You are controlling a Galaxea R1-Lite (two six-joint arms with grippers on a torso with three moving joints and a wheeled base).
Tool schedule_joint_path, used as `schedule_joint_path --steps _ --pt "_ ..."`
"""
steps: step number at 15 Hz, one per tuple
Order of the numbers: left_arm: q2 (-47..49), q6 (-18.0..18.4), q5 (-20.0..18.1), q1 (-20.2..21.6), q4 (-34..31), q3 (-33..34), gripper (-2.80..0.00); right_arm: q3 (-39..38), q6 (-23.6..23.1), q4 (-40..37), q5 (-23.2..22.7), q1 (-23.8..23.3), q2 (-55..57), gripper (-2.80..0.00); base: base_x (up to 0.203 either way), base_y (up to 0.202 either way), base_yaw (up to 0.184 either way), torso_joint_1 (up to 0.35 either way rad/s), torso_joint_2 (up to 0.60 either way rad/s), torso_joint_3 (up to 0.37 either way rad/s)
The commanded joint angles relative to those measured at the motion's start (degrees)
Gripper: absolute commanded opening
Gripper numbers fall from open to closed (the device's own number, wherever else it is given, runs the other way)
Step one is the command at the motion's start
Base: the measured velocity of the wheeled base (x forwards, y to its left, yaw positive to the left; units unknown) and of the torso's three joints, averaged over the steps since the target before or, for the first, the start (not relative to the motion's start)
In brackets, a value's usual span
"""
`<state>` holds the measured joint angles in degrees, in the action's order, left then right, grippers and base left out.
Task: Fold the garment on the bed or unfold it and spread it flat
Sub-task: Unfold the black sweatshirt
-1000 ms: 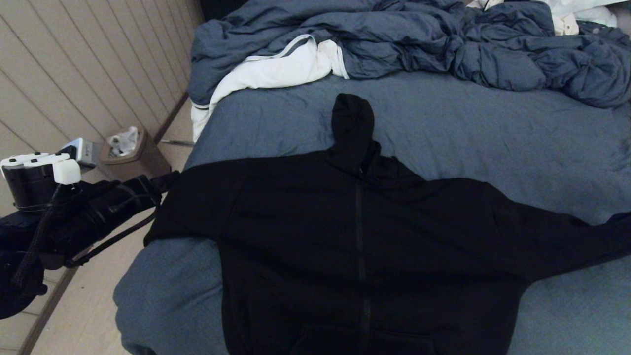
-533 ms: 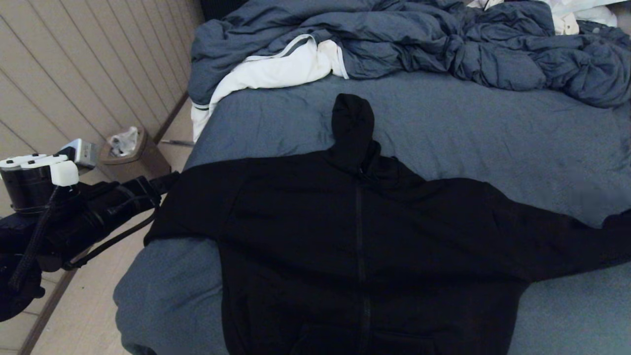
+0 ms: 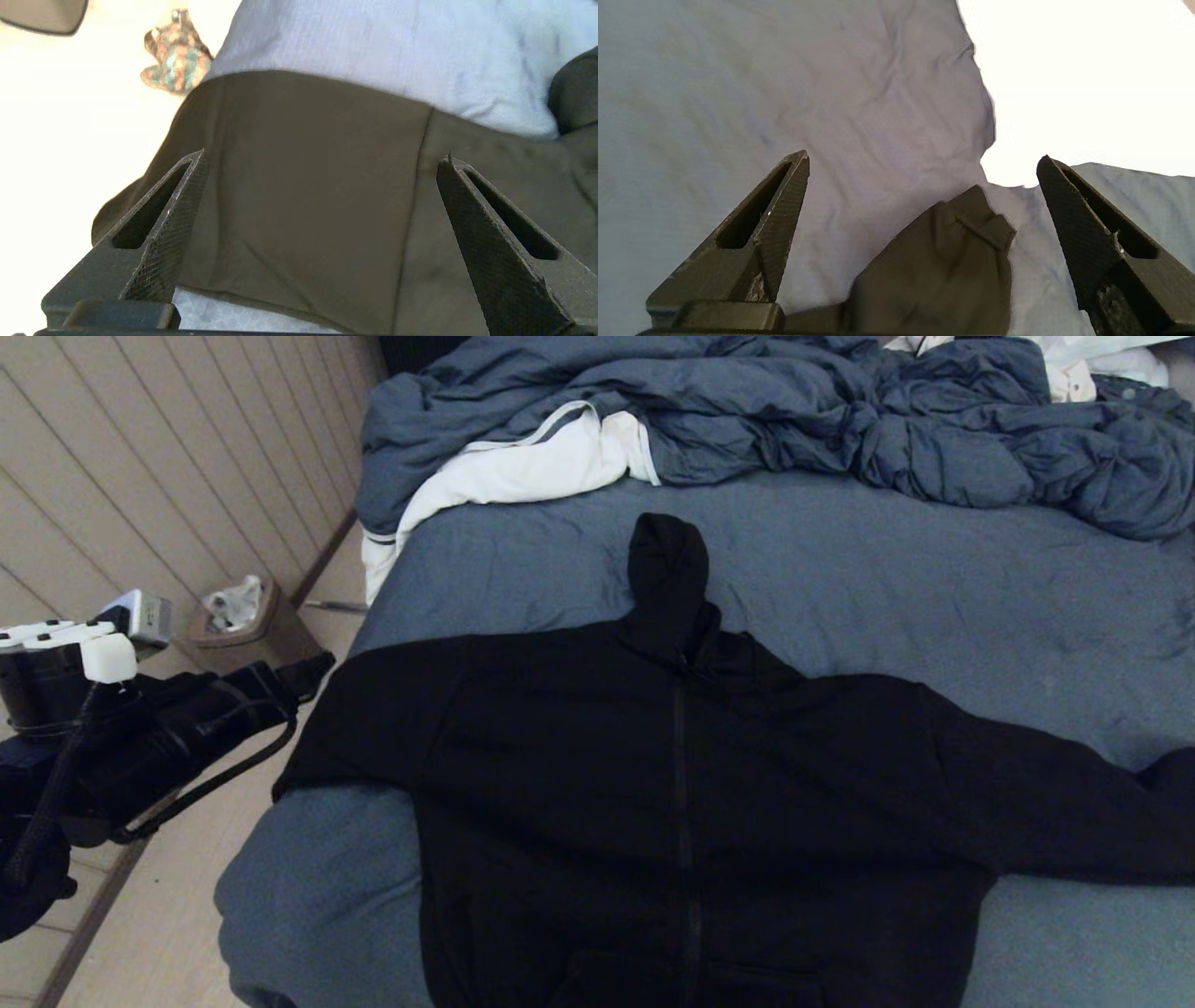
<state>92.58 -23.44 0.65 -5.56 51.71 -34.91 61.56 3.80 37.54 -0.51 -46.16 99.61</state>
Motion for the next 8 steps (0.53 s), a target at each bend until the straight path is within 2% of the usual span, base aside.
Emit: schedule_joint_path --steps 1,3,5,8 --pt "-2.9 -0.1 0.0 0.1 -0.5 -0.6 0.00 -0.4 0.2 -0.5 -0.1 0.9 -2.5 0.00 0.000 0.000 0.000 0.000 0.00 0.000" --pt "-8.0 -0.1 -0.1 0.1 -5.0 -2.0 0.00 -0.4 0.9 -4.6 -0.4 3.7 -6.4 0.00 0.000 0.000 0.000 0.000 0.00 0.000" --pt "-14.8 -0.1 -0.3 0.1 -14.1 -5.0 0.00 0.2 1.5 -14.1 -1.5 8.6 -12.3 0.00 0.000 0.000 0.000 0.000 0.00 0.000" --pt "-24.6 0.0 -1.0 0.0 -29.2 -9.8 0.00 1.1 2.4 -31.6 -3.1 20.2 -20.2 0.00 0.000 0.000 0.000 0.000 0.00 0.000"
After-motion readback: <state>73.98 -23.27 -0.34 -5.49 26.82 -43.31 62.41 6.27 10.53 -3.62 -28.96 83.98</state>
